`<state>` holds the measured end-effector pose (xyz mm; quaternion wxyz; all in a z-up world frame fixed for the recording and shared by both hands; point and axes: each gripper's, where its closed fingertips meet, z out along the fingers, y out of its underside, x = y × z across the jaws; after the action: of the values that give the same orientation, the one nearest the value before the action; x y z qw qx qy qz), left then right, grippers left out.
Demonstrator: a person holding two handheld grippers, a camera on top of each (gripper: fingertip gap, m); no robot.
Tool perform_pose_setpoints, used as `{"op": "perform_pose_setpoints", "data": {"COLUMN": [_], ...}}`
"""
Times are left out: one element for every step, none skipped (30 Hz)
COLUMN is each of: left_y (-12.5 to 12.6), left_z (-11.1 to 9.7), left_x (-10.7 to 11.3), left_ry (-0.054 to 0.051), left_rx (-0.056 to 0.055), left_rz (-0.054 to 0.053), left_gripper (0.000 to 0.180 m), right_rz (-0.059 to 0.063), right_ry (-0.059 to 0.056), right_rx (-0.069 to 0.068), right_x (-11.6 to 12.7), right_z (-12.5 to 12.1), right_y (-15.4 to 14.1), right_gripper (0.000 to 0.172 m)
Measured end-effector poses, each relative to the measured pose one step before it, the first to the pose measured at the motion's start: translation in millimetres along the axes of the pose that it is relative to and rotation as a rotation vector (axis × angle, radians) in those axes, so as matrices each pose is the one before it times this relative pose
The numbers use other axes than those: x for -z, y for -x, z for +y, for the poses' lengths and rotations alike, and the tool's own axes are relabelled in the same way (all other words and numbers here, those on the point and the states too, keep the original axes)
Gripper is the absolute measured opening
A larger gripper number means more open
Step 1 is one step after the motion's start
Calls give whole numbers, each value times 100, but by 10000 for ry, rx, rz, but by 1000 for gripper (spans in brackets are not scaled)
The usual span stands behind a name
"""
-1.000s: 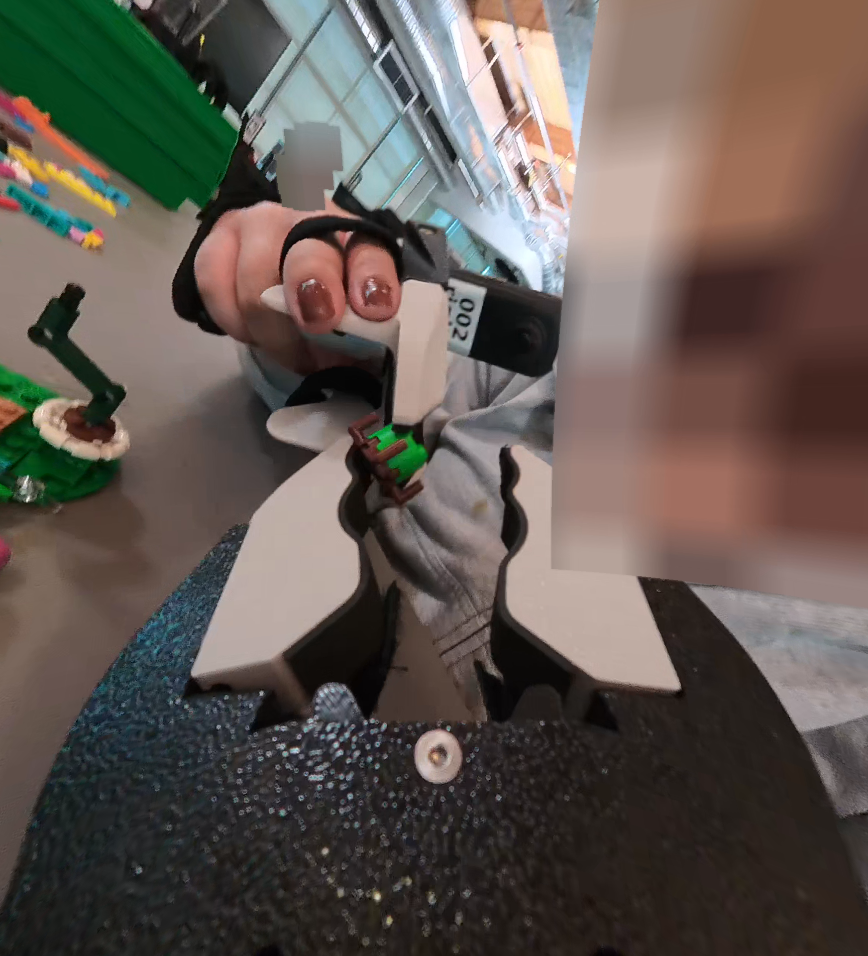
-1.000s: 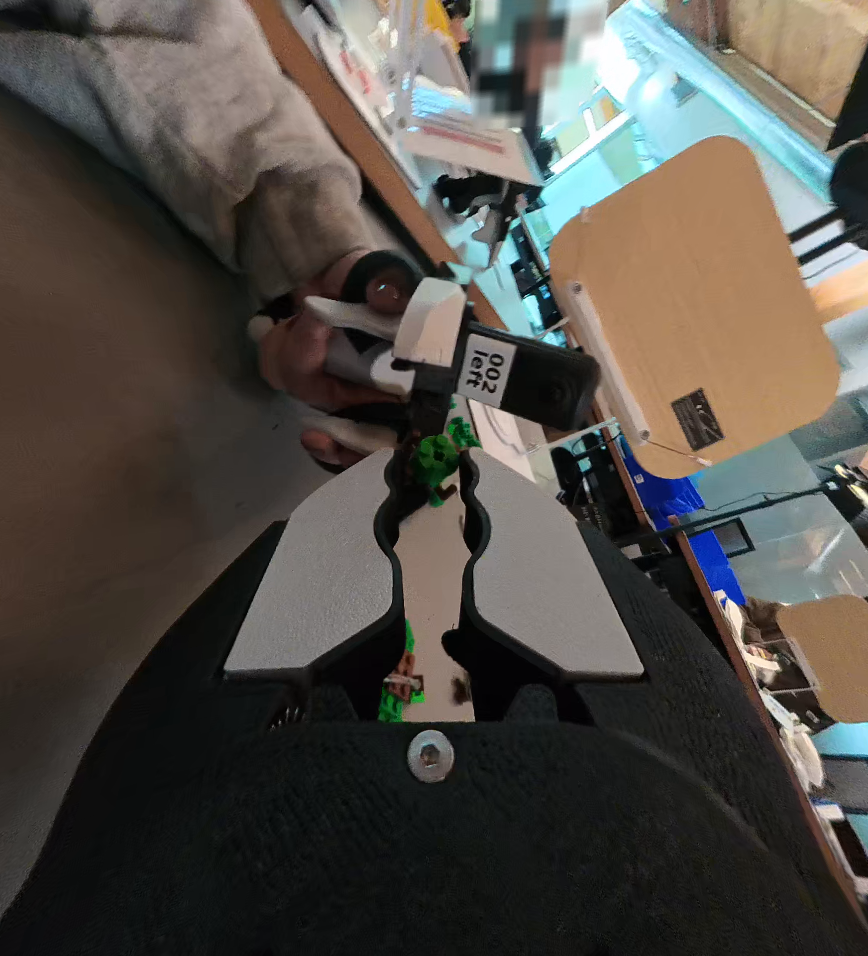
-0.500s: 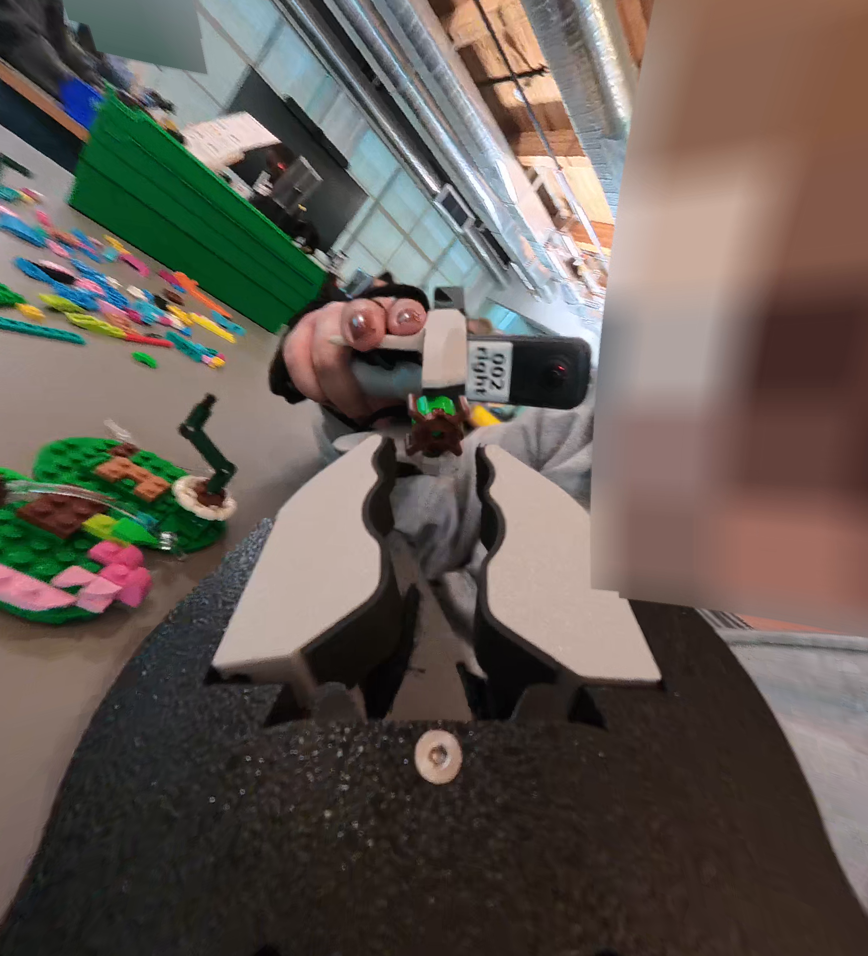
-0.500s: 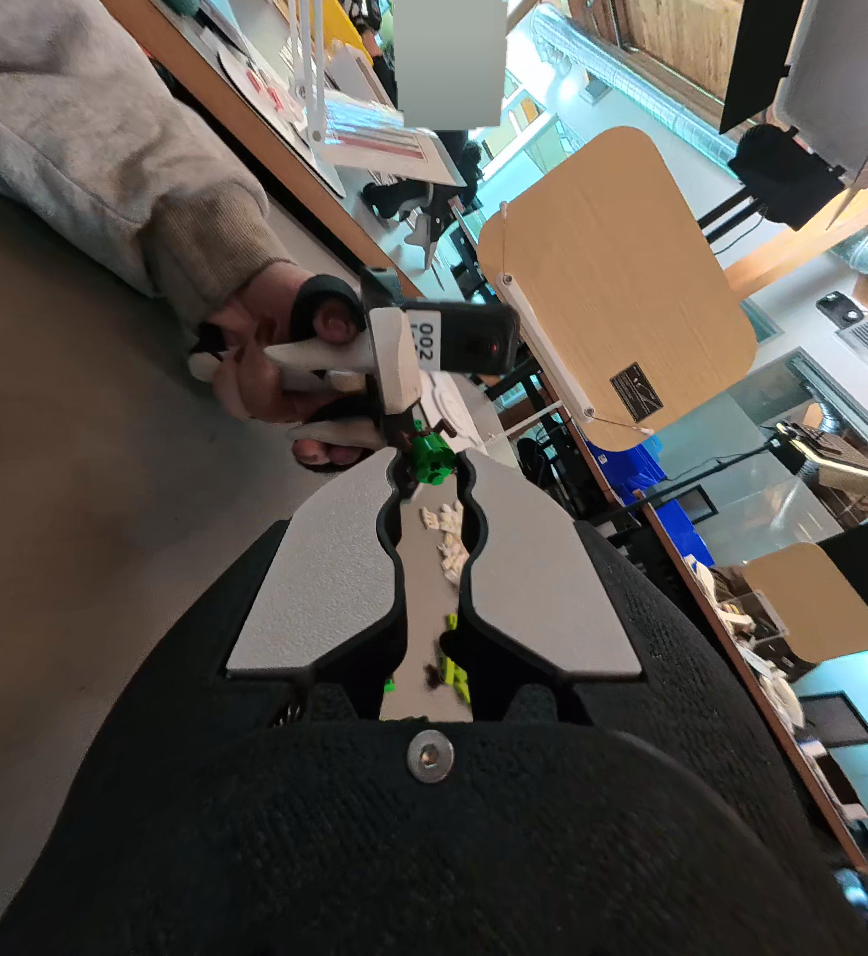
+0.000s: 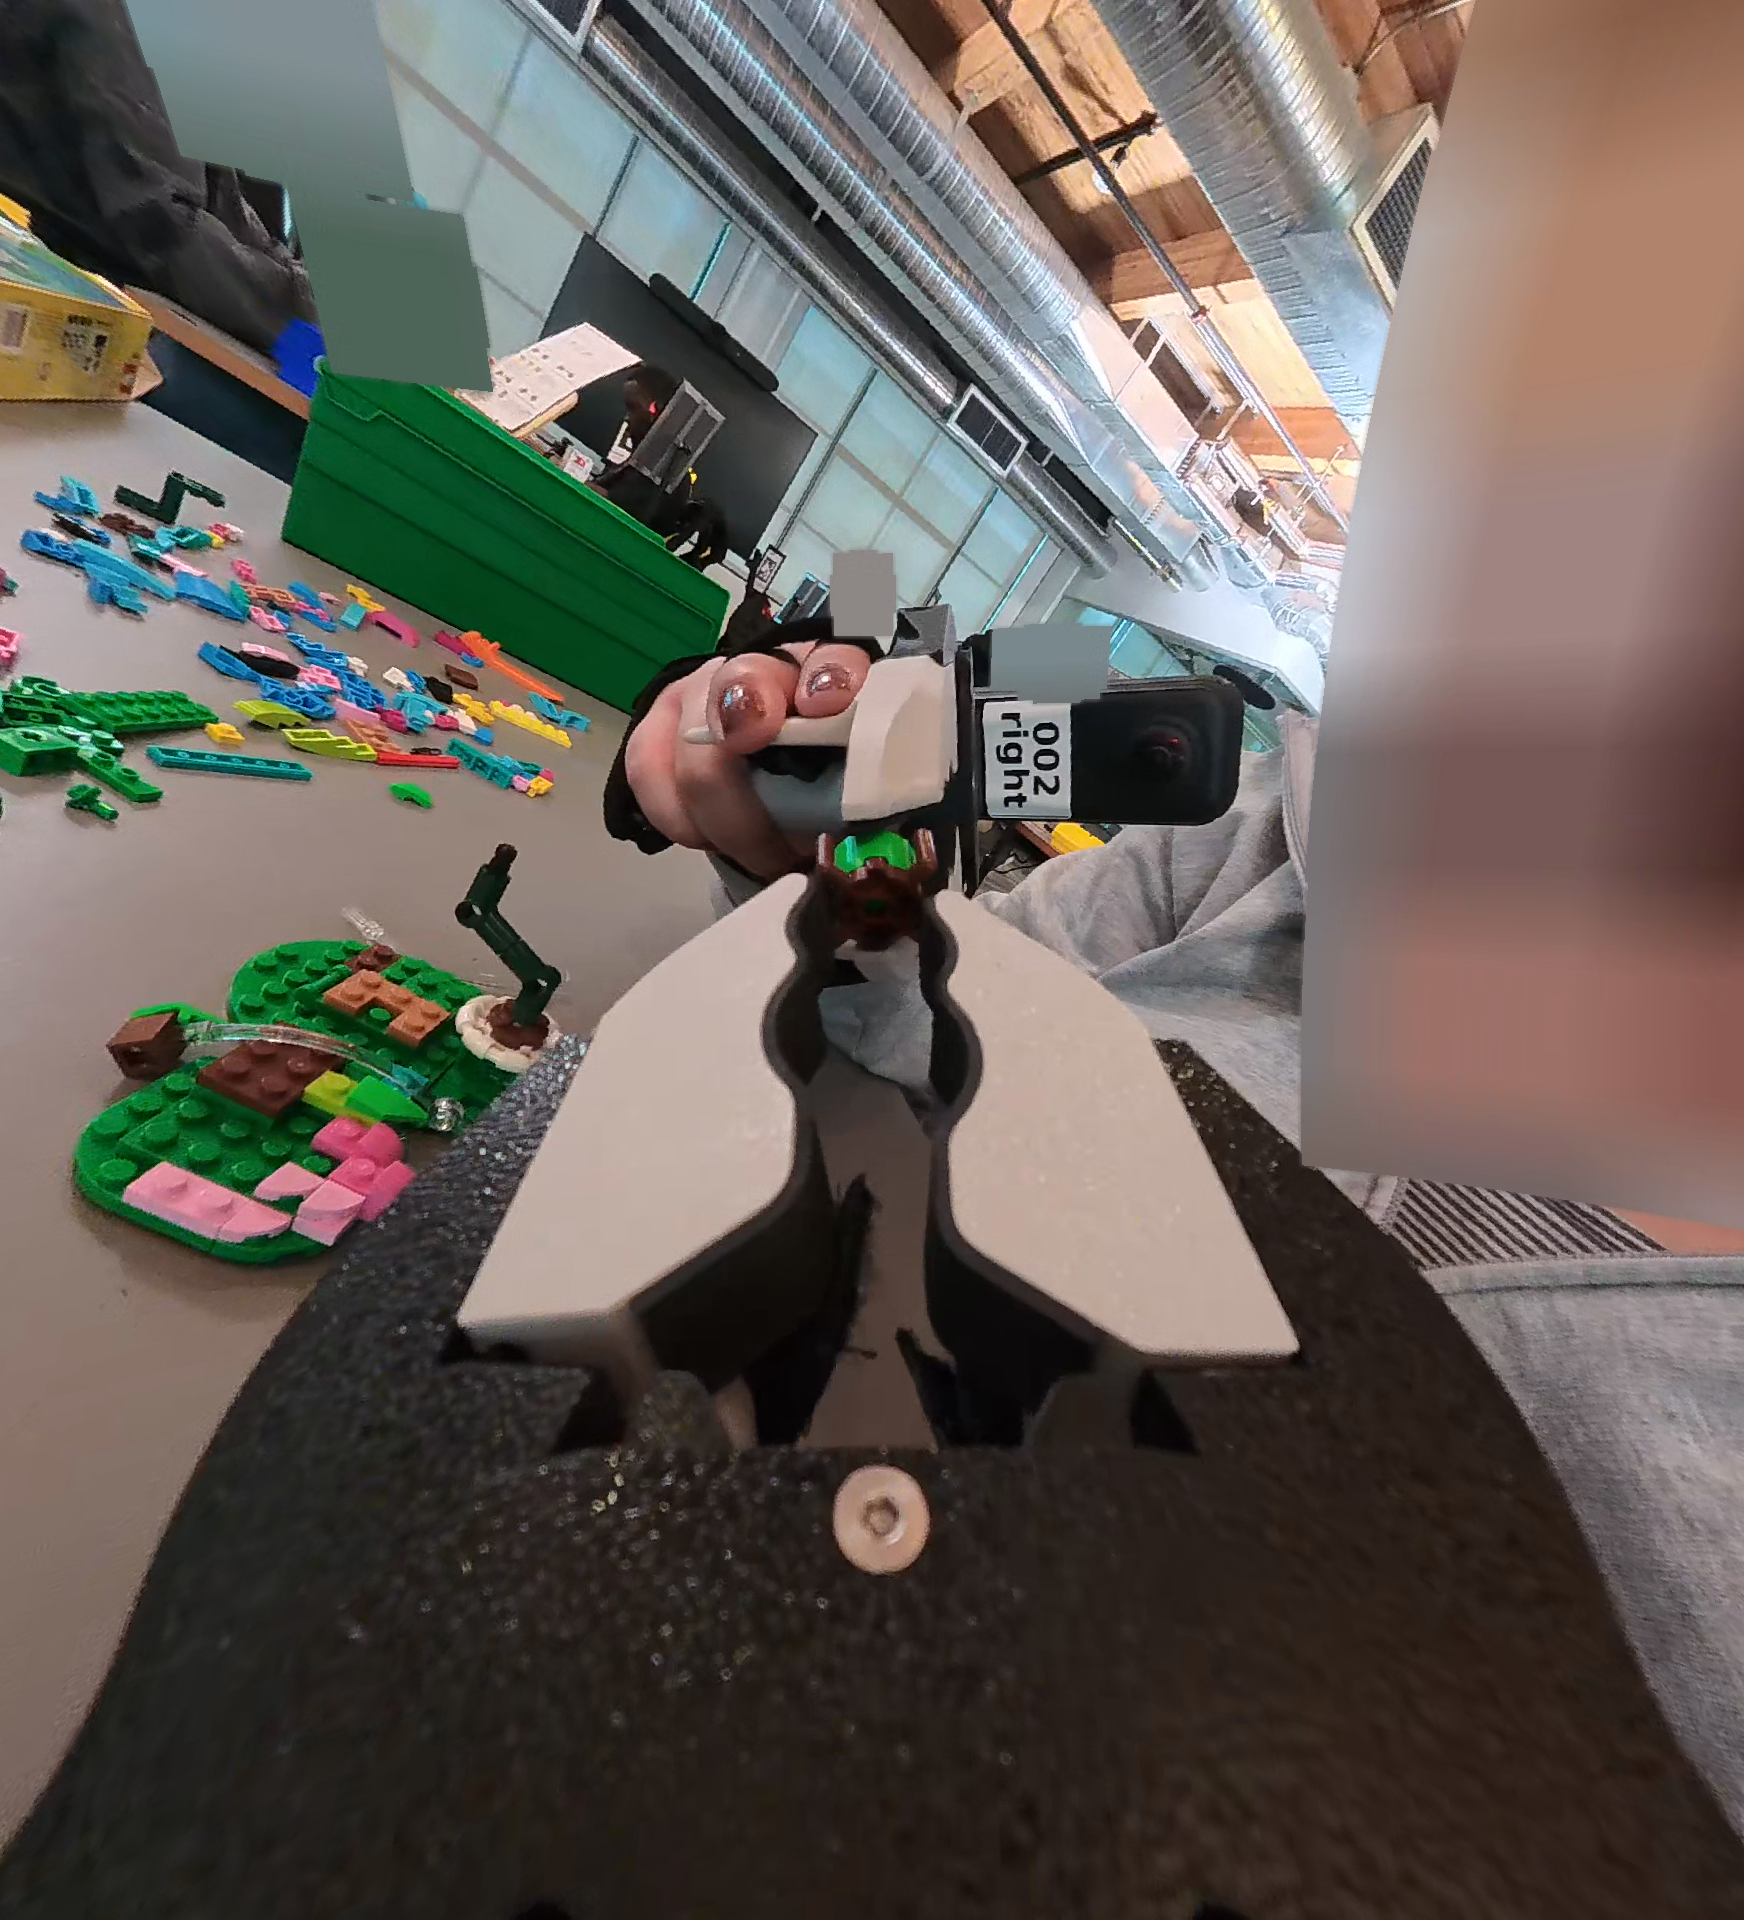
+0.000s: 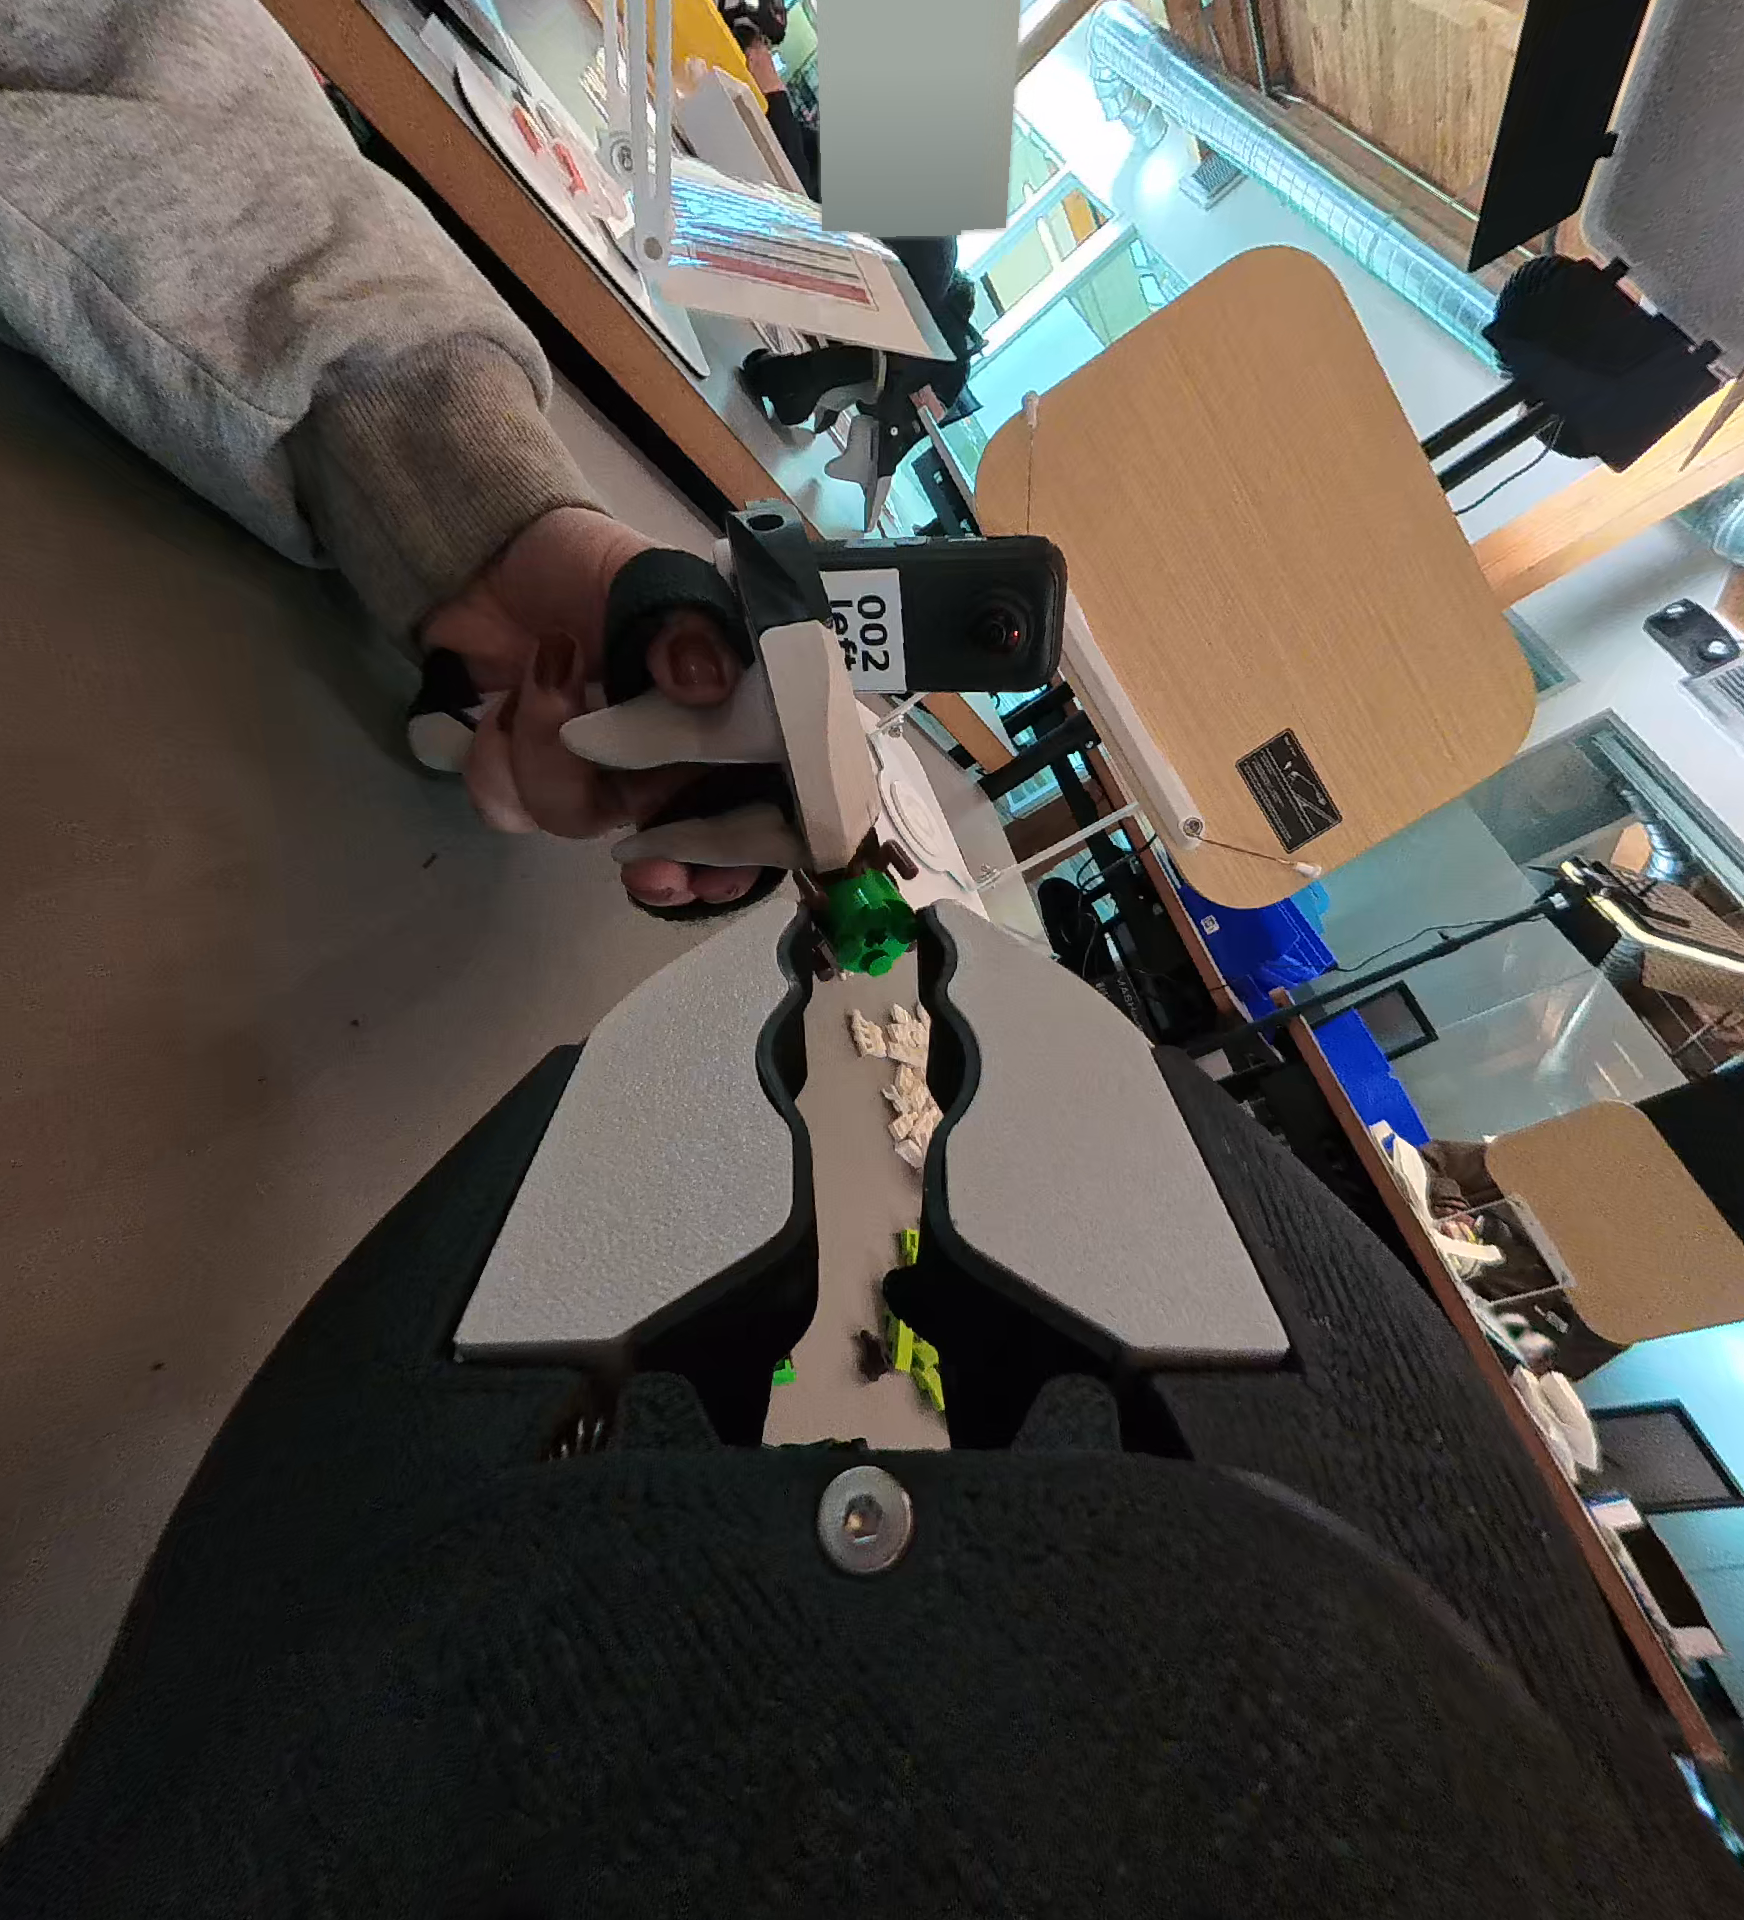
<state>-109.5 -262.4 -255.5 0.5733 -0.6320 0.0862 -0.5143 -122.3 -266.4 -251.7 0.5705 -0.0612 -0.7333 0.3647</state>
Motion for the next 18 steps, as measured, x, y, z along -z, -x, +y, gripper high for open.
{"op": "perform_pose_setpoints", "data": {"left_y": [29,66,97,90,43,9,-12,-61,-70,-97,-124,-71,-6,44,50,-53,-43,-43], "left_z": [12,5,3,39,72,100,84,61,48,54,68,92,97,-20,-18,-69,-77,-39], "left_x": [-7,-17,9,14,1,3,-26,-38,-37,-54,-77,-82,-51,23,37,24,-11,-43], "left_ry": [-3,3,4,22,79,108,99,76,46,37,32,47,52,-27,-17,-74,-108,-97], "left_rx": [-35,-41,-59,-46,-38,-17,52,60,50,56,63,83,65,55,79,79,65,42], "left_rz": [-34,-53,-84,-98,-64,-34,-18,33,39,66,90,63,20,-6,11,74,49,32], "left_gripper": [16,16,16,16,16,15,16,15,15,15,15,15,15,15,15,15,15,16], "right_rz": [-2,9,15,11,-23,-48,-40,-23,-28,-43,-39,-46,-43,-19,-60,-41,-1,9], "right_ry": [8,25,34,20,1,-1,-17,-58,-57,-64,-72,-45,11,45,69,29,-21,-28], "right_rx": [36,49,48,54,54,41,65,76,43,-7,-13,17,27,-1,-102,-126,-42,16], "right_x": [20,4,-12,-10,18,17,34,45,44,30,11,8,-7,-28,-42,-27,9,30], "right_z": [29,54,64,38,2,11,-2,-61,-67,-85,-100,-78,4,60,87,34,-28,-34], "right_y": [14,11,2,22,67,88,82,61,60,71,71,103,91,5,6,-21,-52,-30], "right_gripper": [18,18,18,18,18,18,18,18,18,19,19,19,19,19,18,18,18,18]}}
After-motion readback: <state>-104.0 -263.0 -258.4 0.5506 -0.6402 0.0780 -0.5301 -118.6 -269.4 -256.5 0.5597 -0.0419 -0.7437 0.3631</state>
